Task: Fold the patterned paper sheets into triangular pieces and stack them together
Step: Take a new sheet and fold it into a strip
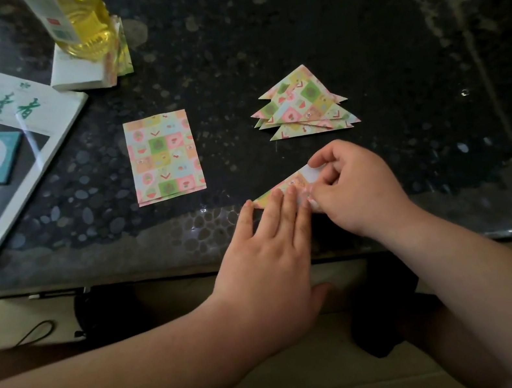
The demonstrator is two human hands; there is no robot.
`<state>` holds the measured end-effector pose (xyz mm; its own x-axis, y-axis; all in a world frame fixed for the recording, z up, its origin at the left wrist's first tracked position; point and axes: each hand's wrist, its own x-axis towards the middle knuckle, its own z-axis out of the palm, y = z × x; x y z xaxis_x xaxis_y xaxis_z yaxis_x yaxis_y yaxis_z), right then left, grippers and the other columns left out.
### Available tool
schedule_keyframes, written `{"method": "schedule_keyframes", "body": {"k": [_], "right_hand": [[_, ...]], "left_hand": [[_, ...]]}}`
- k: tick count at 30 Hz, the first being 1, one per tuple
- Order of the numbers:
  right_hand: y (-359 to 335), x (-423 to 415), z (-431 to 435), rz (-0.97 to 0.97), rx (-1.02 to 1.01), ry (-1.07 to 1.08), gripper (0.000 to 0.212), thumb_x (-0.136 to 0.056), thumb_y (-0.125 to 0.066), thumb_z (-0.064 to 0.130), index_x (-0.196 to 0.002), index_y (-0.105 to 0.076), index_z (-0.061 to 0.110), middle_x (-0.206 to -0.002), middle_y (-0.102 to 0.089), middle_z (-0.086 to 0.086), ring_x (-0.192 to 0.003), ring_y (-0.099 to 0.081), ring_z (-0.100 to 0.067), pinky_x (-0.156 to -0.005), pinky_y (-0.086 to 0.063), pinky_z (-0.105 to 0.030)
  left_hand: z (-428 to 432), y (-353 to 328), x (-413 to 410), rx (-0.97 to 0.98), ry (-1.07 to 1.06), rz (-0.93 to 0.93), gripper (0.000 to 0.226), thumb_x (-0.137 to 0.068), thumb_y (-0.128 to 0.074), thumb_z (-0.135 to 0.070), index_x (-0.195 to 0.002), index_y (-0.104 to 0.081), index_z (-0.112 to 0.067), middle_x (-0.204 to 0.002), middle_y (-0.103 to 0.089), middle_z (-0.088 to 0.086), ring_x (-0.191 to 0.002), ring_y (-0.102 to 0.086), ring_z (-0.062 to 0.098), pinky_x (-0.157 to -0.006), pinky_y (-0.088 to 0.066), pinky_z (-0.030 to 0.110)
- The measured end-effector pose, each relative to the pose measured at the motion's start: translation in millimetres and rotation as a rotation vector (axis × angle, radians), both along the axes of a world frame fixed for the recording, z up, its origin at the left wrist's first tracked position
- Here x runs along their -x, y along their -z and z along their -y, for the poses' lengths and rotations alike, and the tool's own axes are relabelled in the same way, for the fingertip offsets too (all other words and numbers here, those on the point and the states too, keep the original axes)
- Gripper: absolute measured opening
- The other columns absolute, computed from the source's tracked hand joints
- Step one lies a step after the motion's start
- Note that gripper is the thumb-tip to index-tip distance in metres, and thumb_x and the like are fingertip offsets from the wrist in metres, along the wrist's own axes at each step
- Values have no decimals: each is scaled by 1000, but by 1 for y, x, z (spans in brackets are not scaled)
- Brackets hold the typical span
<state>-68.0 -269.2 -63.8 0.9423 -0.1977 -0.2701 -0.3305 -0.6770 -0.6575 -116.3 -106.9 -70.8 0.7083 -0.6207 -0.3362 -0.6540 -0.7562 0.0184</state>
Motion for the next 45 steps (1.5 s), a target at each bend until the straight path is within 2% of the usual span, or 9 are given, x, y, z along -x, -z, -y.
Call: {"method": "schedule_keyframes", "body": {"k": [7,11,18,23,30,34,38,40,45], "right_hand": [[1,0,2,-1,19,-4,28,-88,-74,16,-102,-60,36,-79,-67,9,-80,-65,-8,-79,-58,-37],[2,-1,2,-4,26,-18,27,-87,-71,15,-101,-59,36,-79,-67,9,-80,-65,-10,-78,-58,-39],[3,-1,0,-4,20,-9,25,-84,-69,15,-99,-59,34,-77,-67,8,-79,-65,-13,-78,-58,-42],[3,-1,2,2,27,-19,25,-86,-68,15,-99,-58,34,-77,-66,8,-78,-65,-12,-78,-58,-42],[4,-2,5,-6,40,-42,26,-86,-70,18,-100,-57,35,-79,-66,10,-82,-64,-12,-80,-58,-43],[4,-2,5,-5,53,-54,27,-86,-73,21,-101,-57,36,-81,-66,10,-85,-64,-12,-83,-57,-42],[4,-4,4,-10,66,-57,27,-85,-71,20,-103,-57,36,-86,-66,10,-88,-64,-13,-84,-57,-42],[4,-3,3,-13,66,-54,26,-83,-69,20,-102,-58,35,-85,-66,10,-88,-64,-15,-84,-57,-43],[3,-4,5,-21,70,-56,28,-83,-73,20,-103,-59,34,-83,-67,9,-83,-65,-13,-82,-57,-42]], "left_hand": [[-2,-5,0,-33,-34,-41,97,-99,-14,-73,-152,26,-4,-159,35,15,-149,35,28,-124,16,50],[-1,-3,-1,-42,-7,-17,101,-98,-15,-75,-150,26,1,-158,35,20,-149,33,33,-125,15,48],[5,0,2,-116,-40,2,107,-95,-16,-79,-150,28,2,-160,28,30,-151,25,46,-126,6,54],[-3,-2,4,-126,-57,35,110,-93,-13,-81,-151,28,3,-159,34,26,-150,29,40,-126,9,53],[-21,-8,3,-100,-131,43,107,-89,-10,-86,-148,30,-7,-163,32,12,-153,26,27,-126,12,50],[-14,-10,4,-132,-132,59,107,-92,-13,-83,-153,24,-3,-166,26,15,-153,27,31,-124,13,55],[2,-5,3,-44,-80,100,107,-96,-24,-77,-159,3,4,-169,2,21,-156,2,36,-126,6,53],[6,-2,3,-11,-55,104,106,-96,-29,-77,-160,1,2,-169,-4,21,-155,-8,35,-128,1,48],[4,0,0,14,-43,74,113,-90,-39,-81,-161,5,-5,-168,-4,20,-153,-11,36,-127,-2,47]]}}
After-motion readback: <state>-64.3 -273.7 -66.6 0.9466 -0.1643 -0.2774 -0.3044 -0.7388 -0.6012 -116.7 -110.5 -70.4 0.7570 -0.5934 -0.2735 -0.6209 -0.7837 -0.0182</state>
